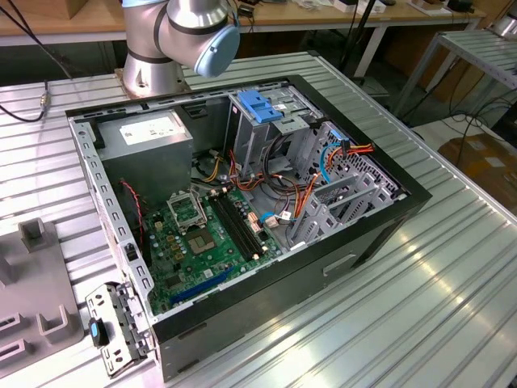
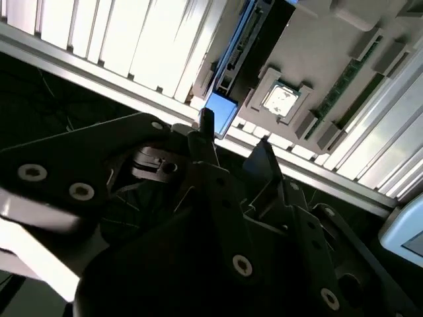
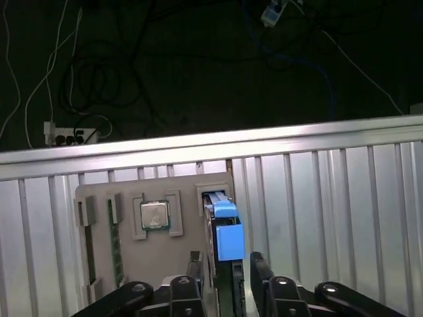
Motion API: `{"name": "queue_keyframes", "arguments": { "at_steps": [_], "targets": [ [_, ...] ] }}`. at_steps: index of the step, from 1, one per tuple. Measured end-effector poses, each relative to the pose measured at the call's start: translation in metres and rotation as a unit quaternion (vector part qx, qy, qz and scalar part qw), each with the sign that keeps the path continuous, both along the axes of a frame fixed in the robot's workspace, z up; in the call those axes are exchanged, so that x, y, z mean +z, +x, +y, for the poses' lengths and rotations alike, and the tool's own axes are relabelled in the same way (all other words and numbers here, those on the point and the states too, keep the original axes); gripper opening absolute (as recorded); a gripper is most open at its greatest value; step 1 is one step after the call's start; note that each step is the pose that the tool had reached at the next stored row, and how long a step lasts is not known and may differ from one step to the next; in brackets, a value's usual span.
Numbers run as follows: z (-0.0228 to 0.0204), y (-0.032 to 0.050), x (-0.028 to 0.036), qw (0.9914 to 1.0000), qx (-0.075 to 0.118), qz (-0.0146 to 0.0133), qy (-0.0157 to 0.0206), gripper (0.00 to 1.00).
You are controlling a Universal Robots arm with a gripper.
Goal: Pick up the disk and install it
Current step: 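Pick up the disk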
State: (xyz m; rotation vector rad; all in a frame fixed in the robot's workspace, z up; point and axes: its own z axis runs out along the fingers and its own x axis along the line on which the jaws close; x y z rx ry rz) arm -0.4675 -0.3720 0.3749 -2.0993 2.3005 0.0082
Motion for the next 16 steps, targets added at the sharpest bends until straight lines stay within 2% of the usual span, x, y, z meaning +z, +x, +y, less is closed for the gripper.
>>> {"name": "queue_keyframes", "arguments": {
  "at_steps": [1,2,3,4,5,16],
  "targets": [
    [-0.0002,-0.0002,-0.0002,1.0,0.001,-0.0006,0.0,0.47],
    [-0.0004,-0.0004,-0.0002,1.0,0.002,-0.0014,0.0001,0.53],
    [-0.0005,-0.0005,-0.0003,0.99999,0.003,-0.0021,0.0,0.53],
    [-0.0006,-0.0006,-0.0012,0.99997,0.006,-0.0033,0.0001,0.6],
    [-0.0006,-0.0008,-0.0028,0.99995,0.009,-0.0041,0.0001,0.6],
    [-0.0005,-0.0026,-0.0238,0.99994,0.01,-0.0034,0.0012,0.6]
  ]
}}
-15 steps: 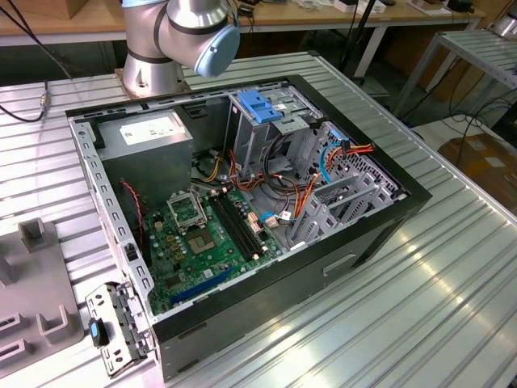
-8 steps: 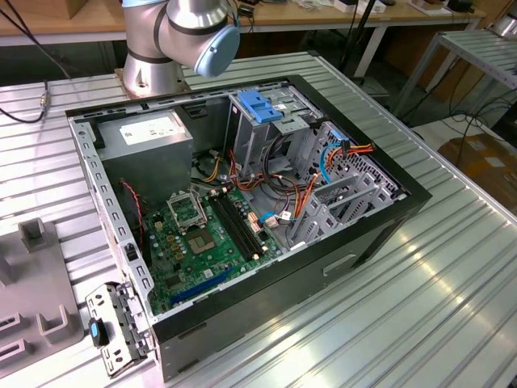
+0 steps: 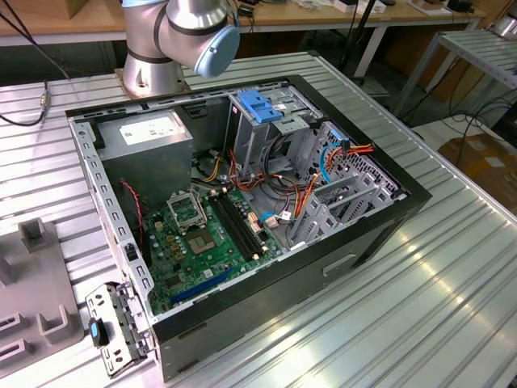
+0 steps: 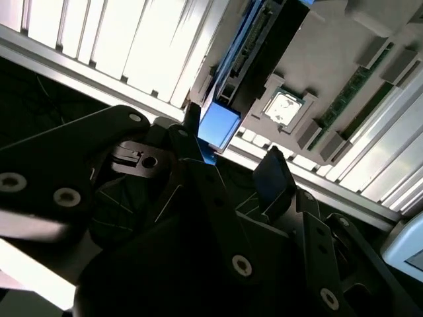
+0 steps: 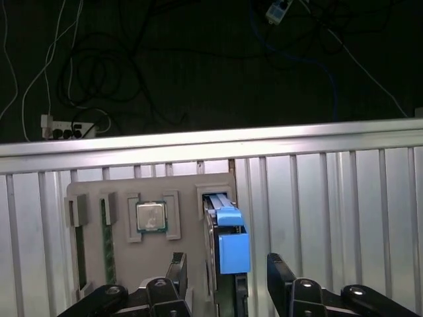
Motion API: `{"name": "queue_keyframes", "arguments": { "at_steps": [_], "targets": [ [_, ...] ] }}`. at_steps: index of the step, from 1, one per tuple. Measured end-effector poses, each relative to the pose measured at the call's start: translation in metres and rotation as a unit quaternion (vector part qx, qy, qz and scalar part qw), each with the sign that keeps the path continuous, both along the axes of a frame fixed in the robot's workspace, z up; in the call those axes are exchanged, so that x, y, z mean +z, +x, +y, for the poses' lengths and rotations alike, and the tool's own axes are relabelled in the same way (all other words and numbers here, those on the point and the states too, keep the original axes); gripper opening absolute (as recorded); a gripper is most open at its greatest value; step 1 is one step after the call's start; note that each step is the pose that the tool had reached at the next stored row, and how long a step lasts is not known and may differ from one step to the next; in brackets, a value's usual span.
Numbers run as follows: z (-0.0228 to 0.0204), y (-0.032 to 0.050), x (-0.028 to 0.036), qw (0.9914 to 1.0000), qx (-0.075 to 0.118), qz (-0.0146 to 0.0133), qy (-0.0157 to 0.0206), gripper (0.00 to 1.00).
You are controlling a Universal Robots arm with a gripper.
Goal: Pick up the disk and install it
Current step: 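Pick up the disk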
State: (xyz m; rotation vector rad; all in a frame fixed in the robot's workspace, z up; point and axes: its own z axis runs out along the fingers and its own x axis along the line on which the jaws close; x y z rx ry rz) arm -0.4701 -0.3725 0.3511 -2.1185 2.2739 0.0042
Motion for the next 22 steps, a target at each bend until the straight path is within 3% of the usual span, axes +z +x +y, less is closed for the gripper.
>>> {"name": "queue_keyframes", "arguments": {
  "at_steps": [22],
  "targets": [
    [-0.0003,-0.004,-0.0348,0.99998,0.001,0.0009,0.0065,0.6]
  ]
}}
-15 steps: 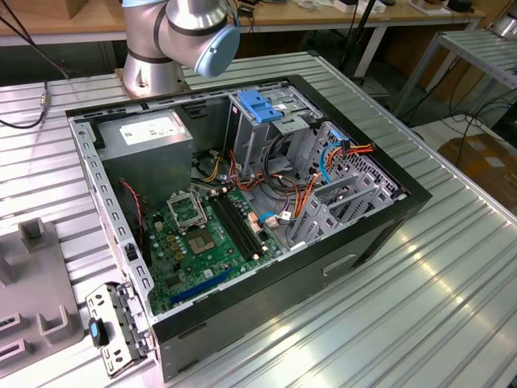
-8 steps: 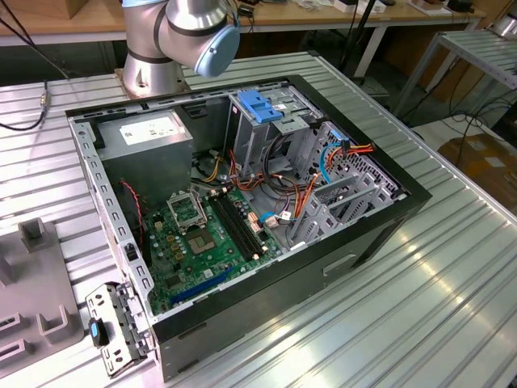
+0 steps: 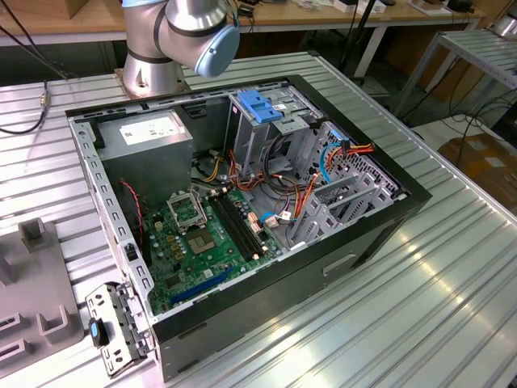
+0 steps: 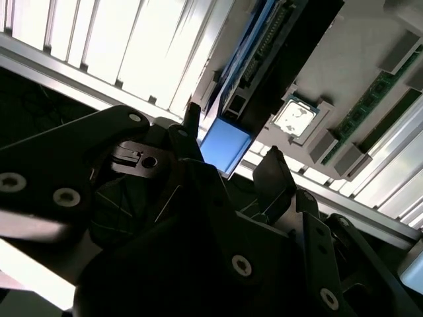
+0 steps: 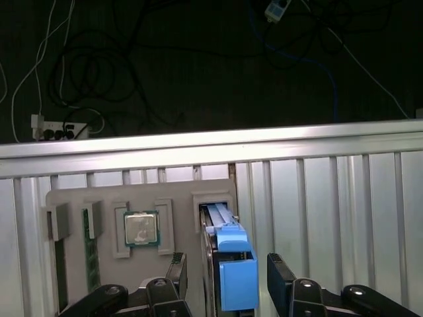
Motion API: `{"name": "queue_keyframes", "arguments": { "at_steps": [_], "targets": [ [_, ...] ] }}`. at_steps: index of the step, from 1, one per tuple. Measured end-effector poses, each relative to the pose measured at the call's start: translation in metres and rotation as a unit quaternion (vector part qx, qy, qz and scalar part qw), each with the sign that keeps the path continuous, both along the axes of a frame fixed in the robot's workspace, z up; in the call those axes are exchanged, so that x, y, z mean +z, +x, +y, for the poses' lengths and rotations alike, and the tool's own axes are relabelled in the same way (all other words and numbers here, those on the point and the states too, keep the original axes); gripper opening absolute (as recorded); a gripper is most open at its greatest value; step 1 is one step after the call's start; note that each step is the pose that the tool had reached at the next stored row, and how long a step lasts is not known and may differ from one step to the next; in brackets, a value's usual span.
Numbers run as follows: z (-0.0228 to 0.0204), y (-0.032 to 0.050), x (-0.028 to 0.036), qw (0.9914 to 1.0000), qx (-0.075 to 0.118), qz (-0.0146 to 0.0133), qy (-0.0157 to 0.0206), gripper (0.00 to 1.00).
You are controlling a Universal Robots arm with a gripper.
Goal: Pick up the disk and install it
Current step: 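Pick up the disk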
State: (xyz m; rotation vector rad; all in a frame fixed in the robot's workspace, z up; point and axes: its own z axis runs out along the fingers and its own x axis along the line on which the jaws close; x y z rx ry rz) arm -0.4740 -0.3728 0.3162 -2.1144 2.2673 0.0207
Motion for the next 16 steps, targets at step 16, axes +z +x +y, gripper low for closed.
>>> {"name": "queue_keyframes", "arguments": {
  "at_steps": [16],
  "targets": [
    [0.0,-0.0003,-0.004,1.0,0.001,0.0003,0.001,0.6]
  ]
}}
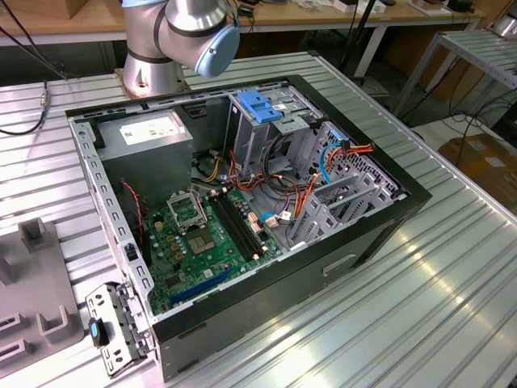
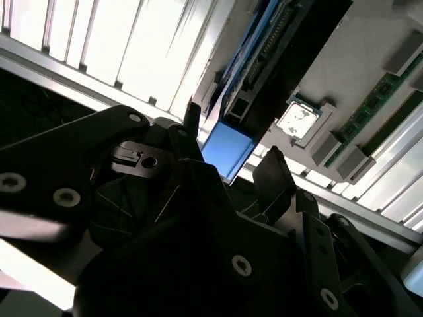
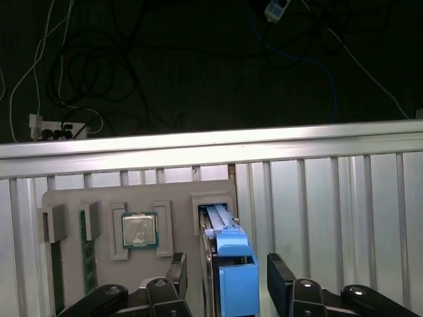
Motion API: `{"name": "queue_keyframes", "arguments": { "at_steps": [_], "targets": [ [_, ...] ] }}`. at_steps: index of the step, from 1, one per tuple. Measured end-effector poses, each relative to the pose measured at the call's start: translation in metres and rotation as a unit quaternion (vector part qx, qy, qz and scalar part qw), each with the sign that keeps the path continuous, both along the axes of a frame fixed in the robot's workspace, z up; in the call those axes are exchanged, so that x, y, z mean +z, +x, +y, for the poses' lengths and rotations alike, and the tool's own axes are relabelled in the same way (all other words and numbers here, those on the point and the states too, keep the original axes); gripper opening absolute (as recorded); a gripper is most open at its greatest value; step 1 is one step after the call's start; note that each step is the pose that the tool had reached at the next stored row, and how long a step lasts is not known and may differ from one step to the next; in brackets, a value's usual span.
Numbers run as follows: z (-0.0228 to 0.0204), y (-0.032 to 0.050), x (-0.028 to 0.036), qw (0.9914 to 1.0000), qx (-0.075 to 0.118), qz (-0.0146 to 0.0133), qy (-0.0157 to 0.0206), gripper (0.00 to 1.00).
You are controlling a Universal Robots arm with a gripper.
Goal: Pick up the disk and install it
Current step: 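Pick up the disk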
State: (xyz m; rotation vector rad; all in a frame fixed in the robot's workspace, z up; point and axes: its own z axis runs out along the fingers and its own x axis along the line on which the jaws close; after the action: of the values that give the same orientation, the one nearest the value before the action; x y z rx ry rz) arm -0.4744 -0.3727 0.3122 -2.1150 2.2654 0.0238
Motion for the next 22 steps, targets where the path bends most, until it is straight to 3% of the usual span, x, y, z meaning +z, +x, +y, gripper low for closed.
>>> {"name": "queue_keyframes", "arguments": {
  "at_steps": [5,6,13,22],
  "targets": [
    [0.0,0.0,-0.0044,1.0,0.002,0.0009,0.0006,0.58],
    [0.0,-0.0001,-0.0051,1.0,0.002,0.001,0.0006,0.51],
    [0.0,0.0,-0.0135,0.99999,0.003,0.0021,0.001,0.51],
    [0.0,0.0,-0.0154,0.99999,0.003,0.0021,0.0011,0.51]
  ]
}}
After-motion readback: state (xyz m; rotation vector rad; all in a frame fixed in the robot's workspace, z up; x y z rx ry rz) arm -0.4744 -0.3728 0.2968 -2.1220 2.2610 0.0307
